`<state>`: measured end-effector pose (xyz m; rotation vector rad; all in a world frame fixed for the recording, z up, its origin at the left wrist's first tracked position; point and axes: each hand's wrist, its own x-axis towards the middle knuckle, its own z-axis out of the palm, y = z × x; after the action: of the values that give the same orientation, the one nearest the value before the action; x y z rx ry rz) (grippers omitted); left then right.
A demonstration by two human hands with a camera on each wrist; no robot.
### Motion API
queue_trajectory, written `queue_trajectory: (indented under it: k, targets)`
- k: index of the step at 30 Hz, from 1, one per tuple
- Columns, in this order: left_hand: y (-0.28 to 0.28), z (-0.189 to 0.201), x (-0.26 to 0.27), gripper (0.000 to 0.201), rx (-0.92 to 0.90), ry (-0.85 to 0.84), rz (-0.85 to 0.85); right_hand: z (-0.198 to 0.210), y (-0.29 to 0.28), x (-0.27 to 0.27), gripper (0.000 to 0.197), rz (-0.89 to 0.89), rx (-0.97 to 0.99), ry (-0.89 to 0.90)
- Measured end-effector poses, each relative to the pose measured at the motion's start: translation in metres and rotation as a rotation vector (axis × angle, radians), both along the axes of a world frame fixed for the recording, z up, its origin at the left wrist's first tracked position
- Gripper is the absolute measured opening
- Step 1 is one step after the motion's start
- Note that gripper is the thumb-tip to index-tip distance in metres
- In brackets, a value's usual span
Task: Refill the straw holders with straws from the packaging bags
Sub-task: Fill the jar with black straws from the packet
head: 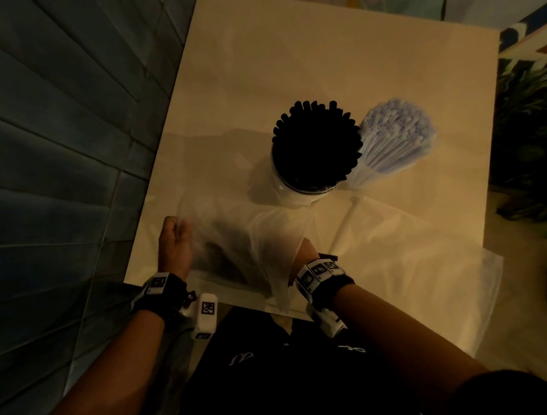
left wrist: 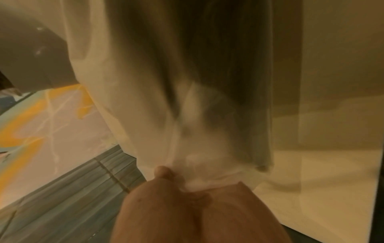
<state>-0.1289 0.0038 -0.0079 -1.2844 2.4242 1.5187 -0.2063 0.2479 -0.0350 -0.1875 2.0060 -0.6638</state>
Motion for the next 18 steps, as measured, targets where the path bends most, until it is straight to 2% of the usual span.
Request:
queue_trajectory:
  k: [2, 4, 7, 11, 15, 18]
  targets:
    - [-0.003, -0.002, 0.000, 0.019, -0.012, -0.003, 0.015, 0.026, -0.001, -0.008, 0.043, 0.180, 0.073, 0.078]
    - [-0.006, -0.002, -0.001, 0.018, -0.013, -0.003, 0.032, 0.043, 0.003, -0.015, 0.034, 0.281, 0.110, 0.106]
    - [-0.006, -0.002, -0.003, 0.014, -0.005, 0.018, 0.051, 0.060, 0.004, -0.015, 0.031, 0.332, 0.121, 0.139]
    - [-0.002, -0.001, -0.006, 0.015, -0.031, 0.015, 0.025, 0.058, -0.004, -0.009, 0.036, 0.397, 0.103, 0.185]
    - [-0.003, -0.006, -0.001, 0.016, -0.039, -0.014, 0.033, 0.059, -0.008, -0.010, 0.028, 0.463, 0.112, 0.239]
    - [-0.007, -0.006, 0.003, 0.017, -0.058, -0.019, 0.037, 0.064, -0.001, -0.014, 0.027, 0.449, 0.117, 0.242]
